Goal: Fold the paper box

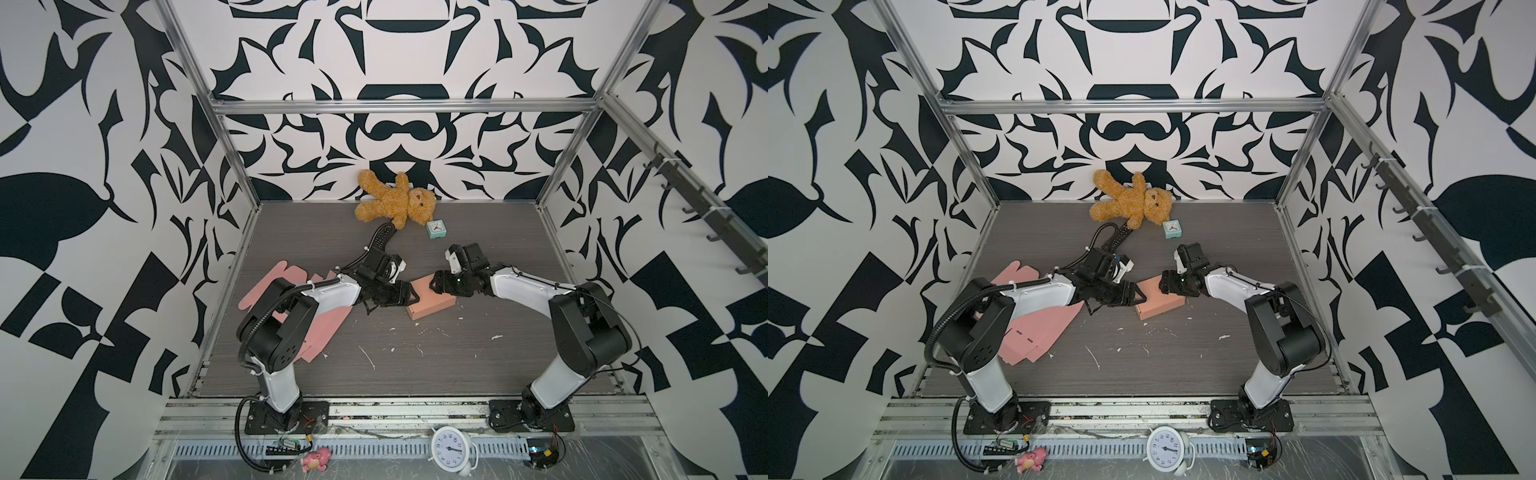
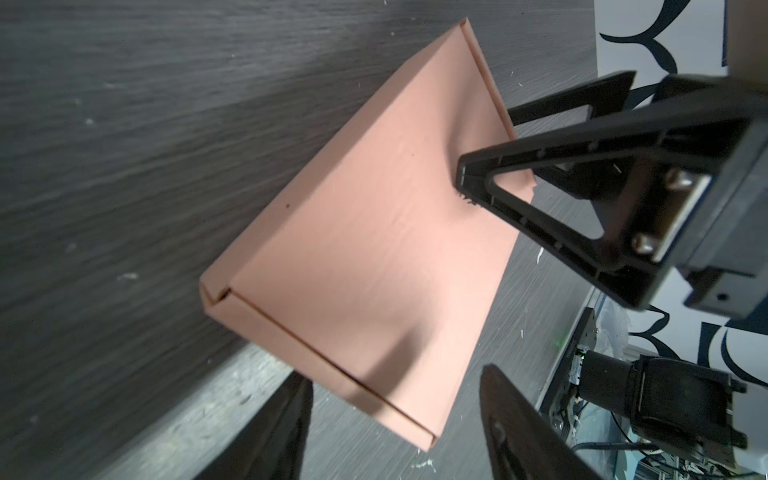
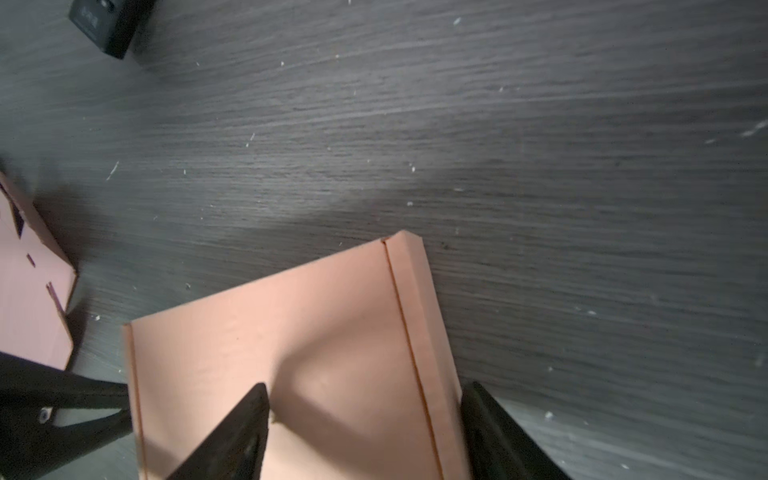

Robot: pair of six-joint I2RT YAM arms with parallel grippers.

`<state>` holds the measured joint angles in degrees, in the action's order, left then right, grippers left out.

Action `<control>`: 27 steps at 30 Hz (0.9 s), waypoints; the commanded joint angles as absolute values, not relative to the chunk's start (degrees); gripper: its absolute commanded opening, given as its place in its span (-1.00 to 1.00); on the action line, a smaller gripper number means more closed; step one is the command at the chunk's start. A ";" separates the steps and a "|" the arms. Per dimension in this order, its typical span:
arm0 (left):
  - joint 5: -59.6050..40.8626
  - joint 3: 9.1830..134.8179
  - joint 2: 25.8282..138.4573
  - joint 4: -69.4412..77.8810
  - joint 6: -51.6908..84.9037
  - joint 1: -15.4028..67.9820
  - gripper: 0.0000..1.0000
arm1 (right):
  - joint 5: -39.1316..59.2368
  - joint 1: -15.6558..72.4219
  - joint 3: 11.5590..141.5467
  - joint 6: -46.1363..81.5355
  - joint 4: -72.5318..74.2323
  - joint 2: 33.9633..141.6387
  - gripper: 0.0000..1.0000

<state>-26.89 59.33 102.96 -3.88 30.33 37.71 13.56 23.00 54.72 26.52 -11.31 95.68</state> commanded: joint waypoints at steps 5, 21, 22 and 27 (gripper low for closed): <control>-29.35 66.64 107.71 -5.08 27.76 37.16 0.33 | 16.48 22.24 56.78 26.81 -9.83 95.72 0.49; -30.09 81.51 119.52 -7.29 27.05 35.08 0.31 | 18.23 18.73 66.04 26.12 -10.52 102.83 0.48; -30.24 82.38 120.34 -7.29 27.13 34.92 0.31 | 18.44 18.50 66.73 26.03 -10.73 103.75 0.48; -31.12 85.37 123.17 -5.42 27.34 34.32 0.30 | 19.09 17.67 69.66 26.02 -10.91 106.47 0.48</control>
